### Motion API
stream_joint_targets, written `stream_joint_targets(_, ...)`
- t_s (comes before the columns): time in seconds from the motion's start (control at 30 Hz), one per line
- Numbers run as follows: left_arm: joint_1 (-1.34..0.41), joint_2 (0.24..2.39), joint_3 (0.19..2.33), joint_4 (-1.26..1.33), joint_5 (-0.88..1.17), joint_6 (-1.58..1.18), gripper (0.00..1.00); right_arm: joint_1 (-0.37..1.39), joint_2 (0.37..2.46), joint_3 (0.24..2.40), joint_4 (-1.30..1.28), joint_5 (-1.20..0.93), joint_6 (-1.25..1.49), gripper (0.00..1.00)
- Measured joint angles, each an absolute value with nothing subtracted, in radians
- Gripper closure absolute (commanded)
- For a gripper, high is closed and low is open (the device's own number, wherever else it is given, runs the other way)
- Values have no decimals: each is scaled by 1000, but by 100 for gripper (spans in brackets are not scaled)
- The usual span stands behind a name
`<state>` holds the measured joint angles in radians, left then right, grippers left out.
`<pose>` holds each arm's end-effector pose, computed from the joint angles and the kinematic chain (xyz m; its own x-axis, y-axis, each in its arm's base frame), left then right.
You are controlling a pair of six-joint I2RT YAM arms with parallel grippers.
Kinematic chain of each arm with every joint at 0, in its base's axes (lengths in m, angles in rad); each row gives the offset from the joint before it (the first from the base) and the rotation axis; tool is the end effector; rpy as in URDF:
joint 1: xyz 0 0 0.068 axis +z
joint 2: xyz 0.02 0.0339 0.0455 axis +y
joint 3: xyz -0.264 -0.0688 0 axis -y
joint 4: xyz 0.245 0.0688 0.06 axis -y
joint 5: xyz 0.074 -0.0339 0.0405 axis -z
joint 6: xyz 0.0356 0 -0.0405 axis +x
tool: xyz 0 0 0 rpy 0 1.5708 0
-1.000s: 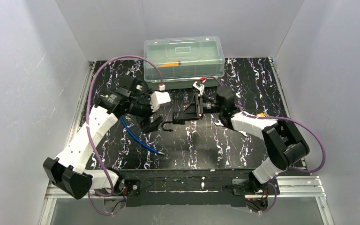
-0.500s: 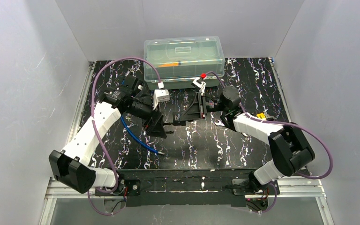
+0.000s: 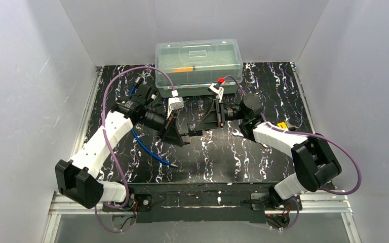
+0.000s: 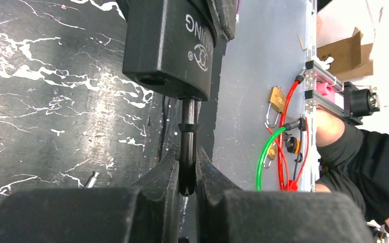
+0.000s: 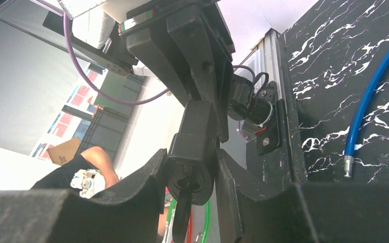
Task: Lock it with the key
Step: Lock the lock.
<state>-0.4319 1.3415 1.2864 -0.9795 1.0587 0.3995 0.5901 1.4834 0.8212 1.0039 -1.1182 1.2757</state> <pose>0.2183 -0.1348 0.3384 -0.4821 0.4321 -0.7621 0.8652 0.0983 -0.4917 0.2410 0.1999 0.3032 -0.8254 -0.0492 -0.5623 -0.5419 -0.2098 0.8138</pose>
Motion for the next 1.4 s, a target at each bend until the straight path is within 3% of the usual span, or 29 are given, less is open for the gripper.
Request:
stream_joint_targets(0.1,-435,1320,1260,-945,1072,369,100,589,1482,825,985,-1115,1260,27)
stream_joint_targets(0.17,-434,1299,1237,-917,1064,335,100,588,1481,838,949,-1114,1240,3)
stream_joint_targets(0.37,-433,1281,1219,-876,1037,250,100,512,1477,948,699,-1133,1034,2)
stream_joint_targets(0.57,-421,1280,1220,-870,1019,191,100,399,1474,1345,36,-1059,401,2)
stream_joint_targets(0.7,-405,1280,1229,-872,1017,170,100,407,1409,1366,-165,-1067,145,2)
stream_joint_targets(1.03,-396,1280,1274,-897,1037,164,100,472,1391,1253,-319,-1091,-33,2)
stream_joint_targets(1.4,-395,1281,1292,-911,1087,151,100,554,1417,1249,-259,-1170,-59,2)
